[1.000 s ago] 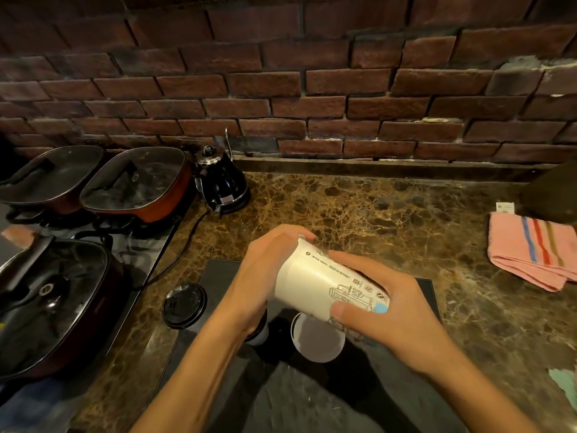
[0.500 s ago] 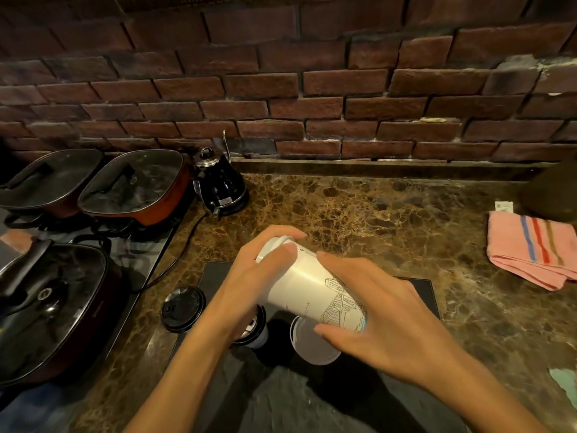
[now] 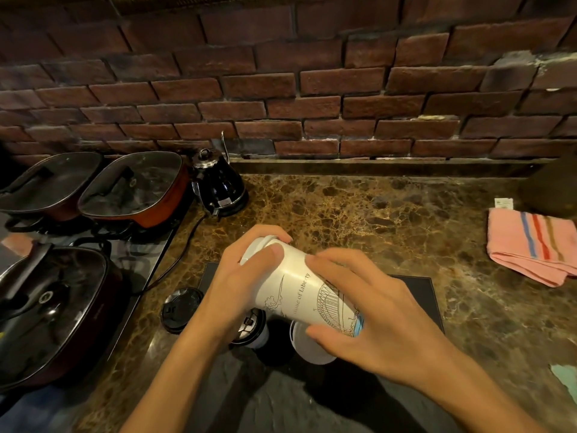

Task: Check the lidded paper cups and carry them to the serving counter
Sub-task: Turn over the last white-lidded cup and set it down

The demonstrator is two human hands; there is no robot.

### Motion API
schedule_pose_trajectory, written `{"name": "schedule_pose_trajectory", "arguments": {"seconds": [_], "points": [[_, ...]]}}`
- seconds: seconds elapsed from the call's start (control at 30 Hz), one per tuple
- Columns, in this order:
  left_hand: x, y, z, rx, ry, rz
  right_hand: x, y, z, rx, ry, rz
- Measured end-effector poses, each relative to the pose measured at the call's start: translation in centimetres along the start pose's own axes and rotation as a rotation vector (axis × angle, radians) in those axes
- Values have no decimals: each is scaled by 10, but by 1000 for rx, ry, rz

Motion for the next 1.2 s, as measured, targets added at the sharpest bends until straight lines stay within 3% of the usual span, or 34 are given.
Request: {"name": "schedule_pose_trajectory", "arguments": {"seconds": [0.07, 0.2, 0.27, 0.37, 0.47, 0.57, 0.67, 0.87, 1.0, 1.1, 1.2], "points": [[3, -1, -1, -7, -10, -60, 7, -1, 2, 9, -40, -96], [21, -5, 1, -44, -65, -252, 28, -11, 4, -27, -163, -707], [22, -8, 1, -32, -81, -237, 32, -13, 3, -51, -174, -853], [-1, -12, -1, 61, 12, 67, 40, 10, 3, 126, -248, -701], [-25, -30, -3, 69, 157, 422, 22, 42, -2, 265, -148, -473], [-37, -58, -4, -2, 349, 768, -1, 63, -13, 250, 58, -420], [-45, -81, -6, -83, 474, 963, -9, 75, -28, 168, 157, -435], [-47, -77, -15, 124, 309, 928, 18, 77, -44, 321, 29, -554], [-56, -62, -10, 334, 169, 805, 37, 67, -45, 473, -184, -585], [-55, -60, -11, 288, 162, 831, 39, 63, -46, 432, -217, -574], [-55, -78, -16, 81, 312, 914, 29, 62, -55, 227, -10, -797]]}}
Point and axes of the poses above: each hand's wrist, its own z-axis away from the middle knuckle, its own y-axis out of the back of the hand, x = y × z, the point moved 9 cm from there along -z, towards the middle knuckle, and after that the axes turned 15 degrees about -x, right-handed, at the moved point
